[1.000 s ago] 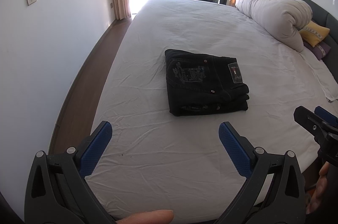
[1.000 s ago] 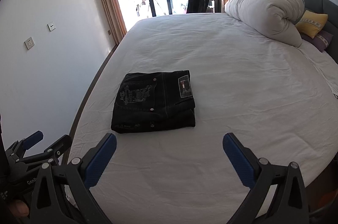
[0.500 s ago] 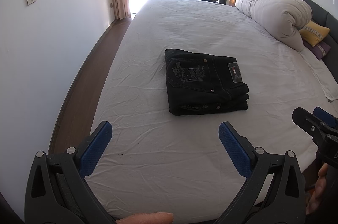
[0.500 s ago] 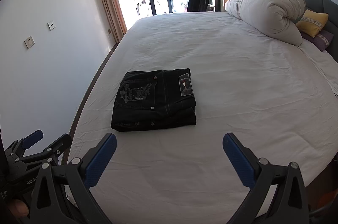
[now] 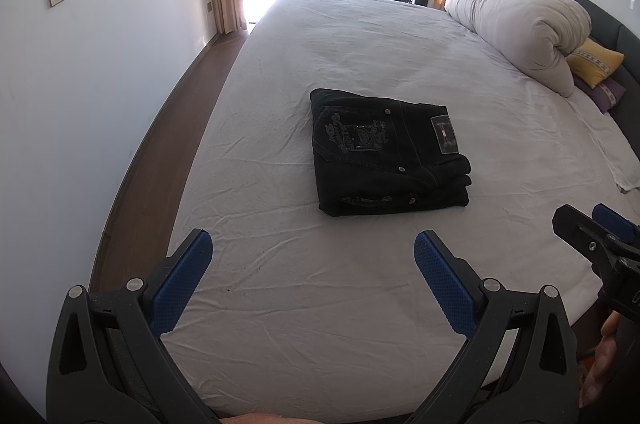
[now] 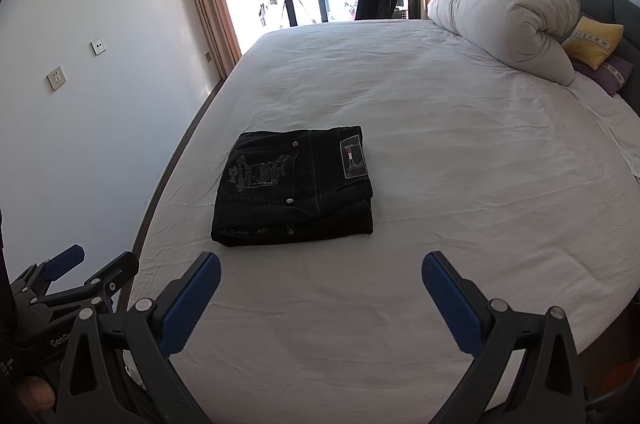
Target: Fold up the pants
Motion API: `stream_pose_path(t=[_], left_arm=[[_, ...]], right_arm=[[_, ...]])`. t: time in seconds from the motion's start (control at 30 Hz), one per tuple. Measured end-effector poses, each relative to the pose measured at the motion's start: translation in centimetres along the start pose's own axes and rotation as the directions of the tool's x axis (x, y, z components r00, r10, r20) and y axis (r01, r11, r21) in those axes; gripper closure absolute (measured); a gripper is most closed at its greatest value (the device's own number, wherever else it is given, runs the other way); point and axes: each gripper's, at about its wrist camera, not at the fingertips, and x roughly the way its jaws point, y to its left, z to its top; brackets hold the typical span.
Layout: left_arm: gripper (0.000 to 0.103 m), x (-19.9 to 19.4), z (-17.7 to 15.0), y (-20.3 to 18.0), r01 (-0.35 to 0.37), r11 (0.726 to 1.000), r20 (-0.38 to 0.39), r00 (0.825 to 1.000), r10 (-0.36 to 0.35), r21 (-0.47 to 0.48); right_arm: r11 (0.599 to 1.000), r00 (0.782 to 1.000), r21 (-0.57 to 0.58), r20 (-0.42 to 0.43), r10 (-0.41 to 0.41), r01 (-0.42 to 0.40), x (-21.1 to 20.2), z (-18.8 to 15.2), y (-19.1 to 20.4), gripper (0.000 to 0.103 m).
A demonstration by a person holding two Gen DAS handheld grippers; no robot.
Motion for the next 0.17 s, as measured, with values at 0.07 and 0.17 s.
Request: stream_pose_path(t=[0.07, 0.17], left_arm=[[0.0, -0.01, -0.05, -0.1, 0.002, 1.0, 0.004, 1.0, -0.002, 0.002], [0.0, 0.16, -0.03, -0.27, -0.007, 1.0, 0.009, 1.0, 0.007, 0.008]], right_arm=[[1.0, 1.0, -0.001, -0.001, 0.0, 0.0, 0.0, 0.09, -0.05, 0.0], [1.0, 1.0, -0.001, -0.002, 0.0, 0.0, -0.01, 0.04, -0.06, 0.0]])
